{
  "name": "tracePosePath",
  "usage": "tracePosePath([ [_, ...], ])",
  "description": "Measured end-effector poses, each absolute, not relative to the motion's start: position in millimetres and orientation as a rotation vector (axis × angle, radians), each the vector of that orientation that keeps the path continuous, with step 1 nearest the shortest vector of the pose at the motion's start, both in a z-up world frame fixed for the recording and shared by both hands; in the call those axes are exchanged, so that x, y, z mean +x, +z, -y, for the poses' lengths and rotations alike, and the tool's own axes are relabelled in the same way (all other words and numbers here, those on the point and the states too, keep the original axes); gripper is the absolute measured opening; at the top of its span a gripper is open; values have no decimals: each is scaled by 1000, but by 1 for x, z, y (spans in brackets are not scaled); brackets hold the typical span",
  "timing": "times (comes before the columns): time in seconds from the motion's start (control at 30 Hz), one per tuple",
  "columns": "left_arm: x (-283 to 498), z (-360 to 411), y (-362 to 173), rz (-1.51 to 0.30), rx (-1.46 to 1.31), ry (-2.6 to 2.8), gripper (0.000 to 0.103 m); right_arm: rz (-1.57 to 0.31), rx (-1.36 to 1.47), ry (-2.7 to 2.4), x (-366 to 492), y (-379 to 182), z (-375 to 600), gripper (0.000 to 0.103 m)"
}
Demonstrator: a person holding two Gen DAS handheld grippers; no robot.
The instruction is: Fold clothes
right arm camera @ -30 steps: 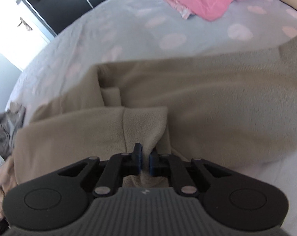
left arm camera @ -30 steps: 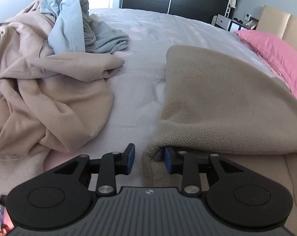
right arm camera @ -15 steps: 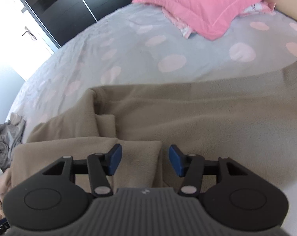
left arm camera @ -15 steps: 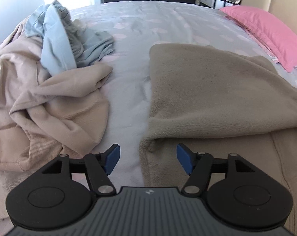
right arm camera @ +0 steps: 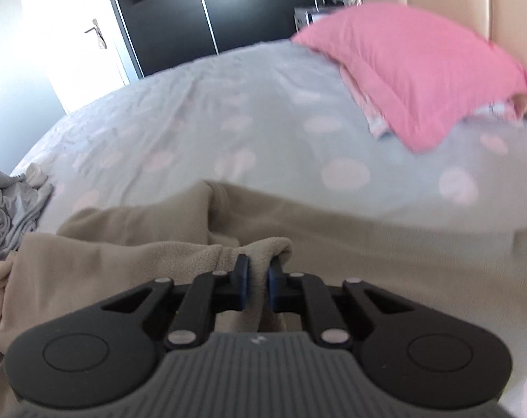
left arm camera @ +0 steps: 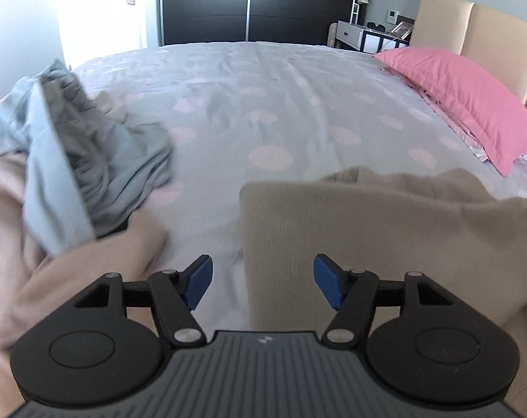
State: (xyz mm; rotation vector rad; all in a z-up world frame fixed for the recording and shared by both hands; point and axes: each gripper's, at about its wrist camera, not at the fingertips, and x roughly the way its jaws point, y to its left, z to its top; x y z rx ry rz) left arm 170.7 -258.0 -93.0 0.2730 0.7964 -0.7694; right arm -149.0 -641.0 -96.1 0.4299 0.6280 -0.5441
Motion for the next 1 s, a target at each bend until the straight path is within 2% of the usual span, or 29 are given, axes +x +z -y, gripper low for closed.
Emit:
tracePosePath([
  [0.2,234,301,-103,-830,259,-762,63,-647,443,-553,-141,-95,647,12],
  [0.43,291,305,-146,-1019,-35,-702,61,-664,499,-544,-140,-118,660,12],
  [0.53,305,302,-163,-1090,-169,-694,45,-686,488,-554,-136,-125,659,12],
  [0.57,306,302,-165,-1099,-190,-689,27,-689,484,-556,-136,-127,659,12],
  [0.6,308,302,-167,-1107,-209,-682,16,-690,480,-557,-136,-127,658,12],
  [0.7,306,295,-162,-1078,-248,-683,11,-653,474,-554,-139,-120,657,12],
  [0.87,307,279,-148,-1012,-290,-698,9,-470,403,-526,-151,-80,648,12],
  [1.0,309,283,-143,-970,-241,-677,8,-486,370,-554,-136,-73,655,12],
])
